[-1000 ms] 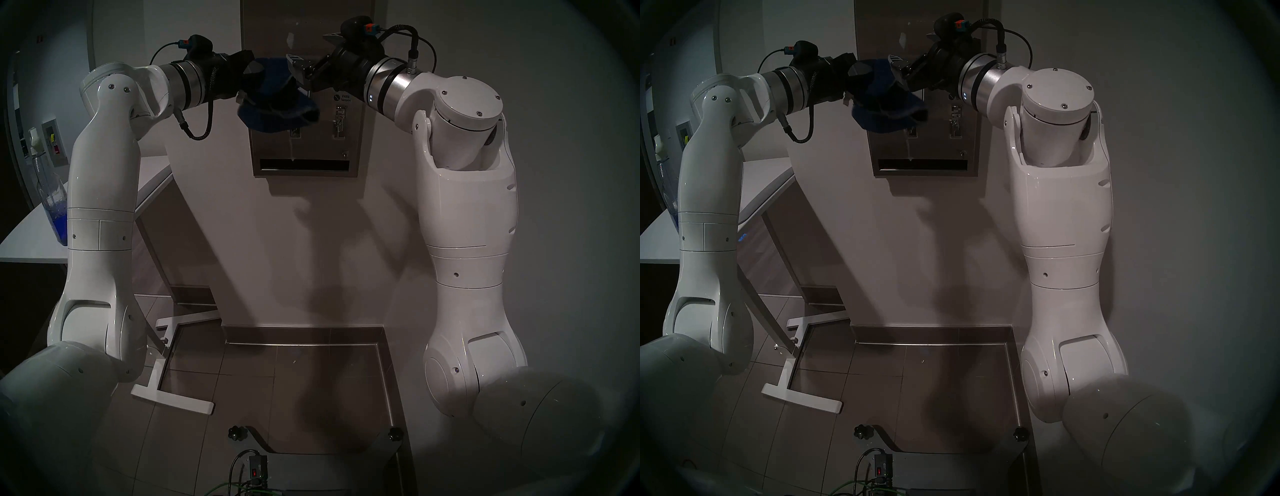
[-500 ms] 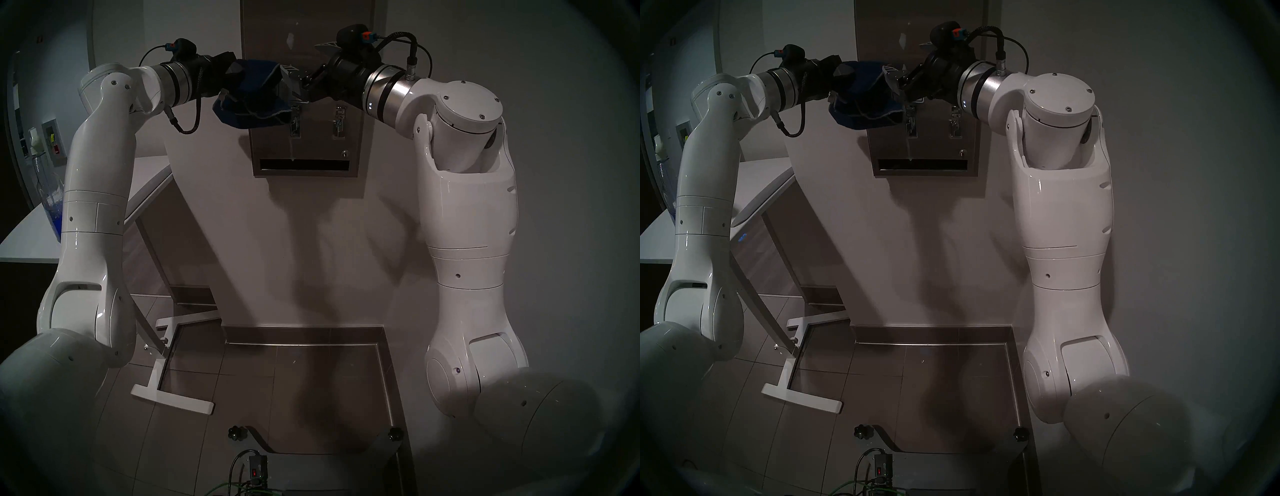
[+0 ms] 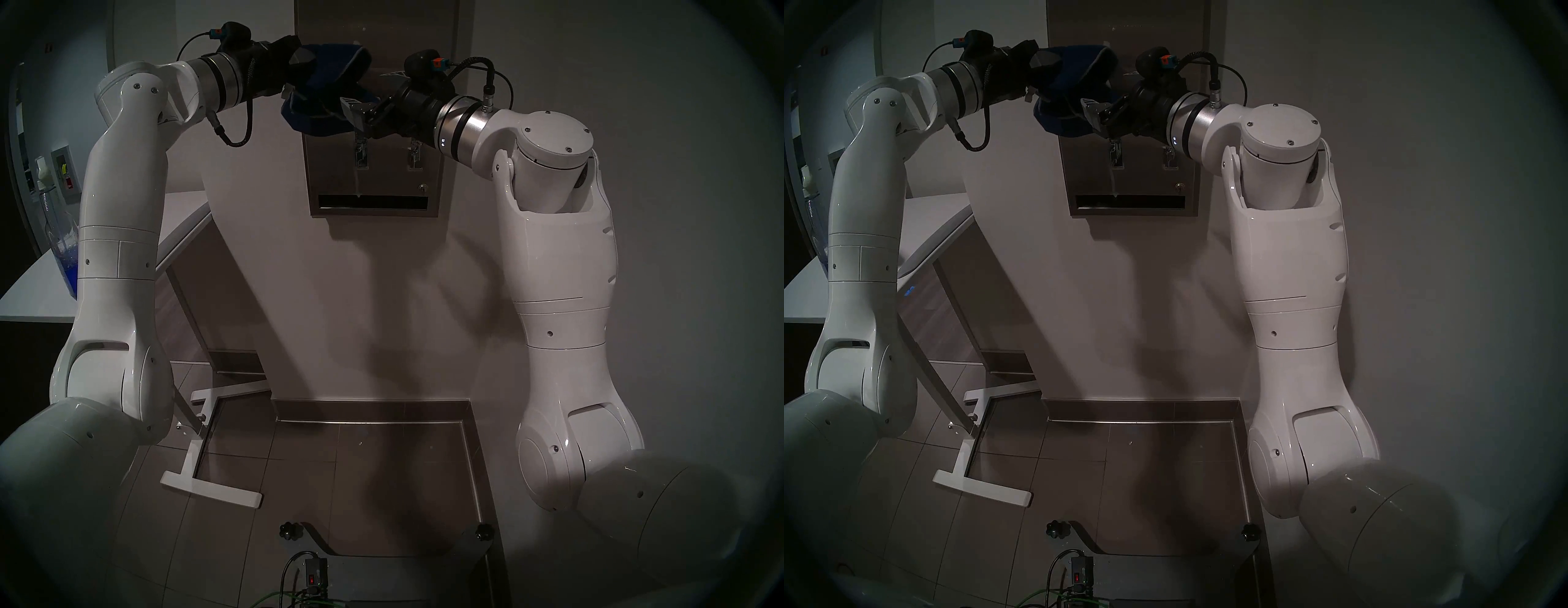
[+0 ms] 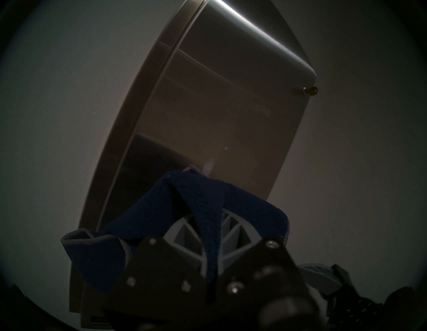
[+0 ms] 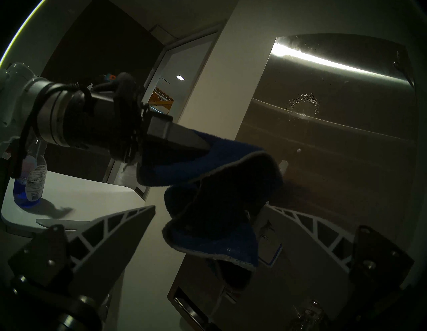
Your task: Pick up the cloth and wipe the surface
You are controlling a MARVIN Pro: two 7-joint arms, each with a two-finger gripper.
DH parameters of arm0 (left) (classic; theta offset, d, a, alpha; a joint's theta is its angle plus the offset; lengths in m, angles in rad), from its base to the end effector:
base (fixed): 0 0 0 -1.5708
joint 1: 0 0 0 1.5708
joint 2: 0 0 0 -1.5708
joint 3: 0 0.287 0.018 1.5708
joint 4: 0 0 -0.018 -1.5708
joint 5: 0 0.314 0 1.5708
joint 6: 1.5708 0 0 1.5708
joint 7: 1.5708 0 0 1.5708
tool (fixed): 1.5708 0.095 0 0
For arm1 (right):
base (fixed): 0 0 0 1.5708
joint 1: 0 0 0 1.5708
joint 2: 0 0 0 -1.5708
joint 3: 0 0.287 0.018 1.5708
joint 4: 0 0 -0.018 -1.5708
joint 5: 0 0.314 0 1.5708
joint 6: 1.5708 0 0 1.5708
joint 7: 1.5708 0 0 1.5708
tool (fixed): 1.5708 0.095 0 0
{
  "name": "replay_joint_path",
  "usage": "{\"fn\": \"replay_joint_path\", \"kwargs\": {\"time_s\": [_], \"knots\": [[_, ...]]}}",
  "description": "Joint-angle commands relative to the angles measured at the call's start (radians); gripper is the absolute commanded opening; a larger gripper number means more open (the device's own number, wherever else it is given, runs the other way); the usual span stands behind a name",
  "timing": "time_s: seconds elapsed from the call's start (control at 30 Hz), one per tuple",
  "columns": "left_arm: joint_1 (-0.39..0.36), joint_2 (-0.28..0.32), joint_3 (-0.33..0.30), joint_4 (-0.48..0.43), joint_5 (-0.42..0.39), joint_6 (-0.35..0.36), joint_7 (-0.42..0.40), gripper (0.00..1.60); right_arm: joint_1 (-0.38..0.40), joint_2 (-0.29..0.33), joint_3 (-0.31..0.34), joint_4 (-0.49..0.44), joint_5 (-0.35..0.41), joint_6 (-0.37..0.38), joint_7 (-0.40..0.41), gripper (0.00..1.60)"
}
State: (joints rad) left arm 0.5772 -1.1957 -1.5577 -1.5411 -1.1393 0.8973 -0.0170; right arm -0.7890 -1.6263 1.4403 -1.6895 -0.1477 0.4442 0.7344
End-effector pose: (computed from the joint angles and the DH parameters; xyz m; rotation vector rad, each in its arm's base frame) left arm 0.5041 0.0585 0.1356 1.6180 -0.1531 1.7312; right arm 0.4821 0.1265 0.0662 -1.4257 -1.0463 -2.2016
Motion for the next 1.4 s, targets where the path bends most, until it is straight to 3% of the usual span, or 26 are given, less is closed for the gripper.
{"fn": "replay_joint_path", "kwargs": {"time_s": [0.0, 0.1, 0.47, 0.93, 1.37], "knots": [[-0.072, -0.018, -0.04, -0.074, -0.061, 0.029, -0.022, 0.0, 0.042, -0.016, 0.006, -0.006, 0.0, -0.026, -0.017, 1.6], [-0.078, -0.027, -0.063, -0.104, -0.098, 0.063, -0.027, 0.0, 0.042, -0.021, 0.007, 0.001, 0.001, -0.034, -0.022, 1.6], [-0.033, -0.018, -0.108, -0.193, -0.23, 0.063, 0.01, 0.0, 0.05, -0.038, 0.012, 0.028, -0.007, -0.057, -0.059, 1.6], [0.006, 0.008, -0.061, -0.225, -0.43, 0.063, 0.196, 0.0, 0.053, -0.036, 0.029, 0.035, -0.028, -0.069, -0.092, 1.6], [0.032, 0.008, -0.003, -0.231, -0.516, 0.063, 0.295, 0.0, 0.041, -0.026, 0.054, 0.002, -0.051, -0.061, -0.089, 1.6]]}}
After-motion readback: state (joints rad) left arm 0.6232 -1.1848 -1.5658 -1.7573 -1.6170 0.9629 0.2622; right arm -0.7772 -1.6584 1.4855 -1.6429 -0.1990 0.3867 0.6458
